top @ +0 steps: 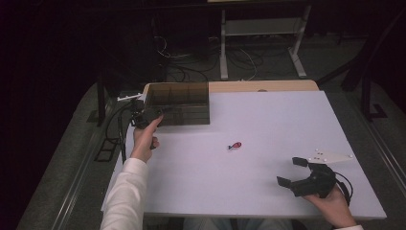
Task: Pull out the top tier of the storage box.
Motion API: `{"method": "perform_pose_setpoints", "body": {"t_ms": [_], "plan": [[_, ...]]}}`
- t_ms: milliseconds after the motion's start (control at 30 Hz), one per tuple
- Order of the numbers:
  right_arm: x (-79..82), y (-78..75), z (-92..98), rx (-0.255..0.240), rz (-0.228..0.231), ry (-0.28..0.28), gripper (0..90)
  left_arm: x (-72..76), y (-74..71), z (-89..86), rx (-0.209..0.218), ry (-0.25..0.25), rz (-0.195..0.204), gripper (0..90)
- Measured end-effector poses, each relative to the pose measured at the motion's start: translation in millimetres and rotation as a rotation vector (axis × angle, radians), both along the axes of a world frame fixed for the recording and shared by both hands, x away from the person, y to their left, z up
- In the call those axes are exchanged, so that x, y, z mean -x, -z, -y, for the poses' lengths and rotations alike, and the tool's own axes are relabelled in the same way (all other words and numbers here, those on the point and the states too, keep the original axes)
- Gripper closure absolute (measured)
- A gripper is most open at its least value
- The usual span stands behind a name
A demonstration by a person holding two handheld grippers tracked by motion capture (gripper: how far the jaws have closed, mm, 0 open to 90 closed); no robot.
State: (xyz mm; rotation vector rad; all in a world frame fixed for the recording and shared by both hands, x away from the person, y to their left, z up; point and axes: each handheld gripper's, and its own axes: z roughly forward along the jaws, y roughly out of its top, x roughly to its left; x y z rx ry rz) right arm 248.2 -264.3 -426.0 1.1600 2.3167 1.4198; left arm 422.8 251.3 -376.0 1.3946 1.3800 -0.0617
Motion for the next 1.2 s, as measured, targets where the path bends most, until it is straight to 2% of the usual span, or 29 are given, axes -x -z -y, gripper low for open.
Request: {"method": "perform_pose_setpoints", "body": {"t_ms": [100,133,200,267,300,633,1200], "plan": [[0.1,0.0,-0.3,0.003,-0.001,0.000,0.0,-0.7,2.8,-1.1,0.040,-0.029,-0.017,0.0],[0.2,0.0,-0.4,0.003,-0.001,0.001,0.0,-0.7,2.8,-1.1,0.040,-0.029,-0.017,0.0],[0.2,0.0,-0.5,0.006,-0.001,0.001,0.0,-1.0,5.2,-2.0,0.080,-0.056,-0.033,0.0],[0.1,0.0,-0.6,0.006,-0.002,0.001,0.0,-1.1,6.3,-2.5,0.091,-0.066,-0.037,0.0],[0.1,0.1,-0.7,0.007,-0.001,0.000,0.0,-1.4,8.2,-3.2,0.110,-0.083,-0.051,0.0],[-0.1,0.5,-1.3,0.010,0.001,-0.003,0.0,-3.9,12.4,0.7,0.122,-0.106,-0.080,0.0],[-0.3,1.1,-2.5,0.020,-0.003,-0.007,0.0,-5.0,29.6,1.2,0.223,-0.222,-0.164,0.0]]}}
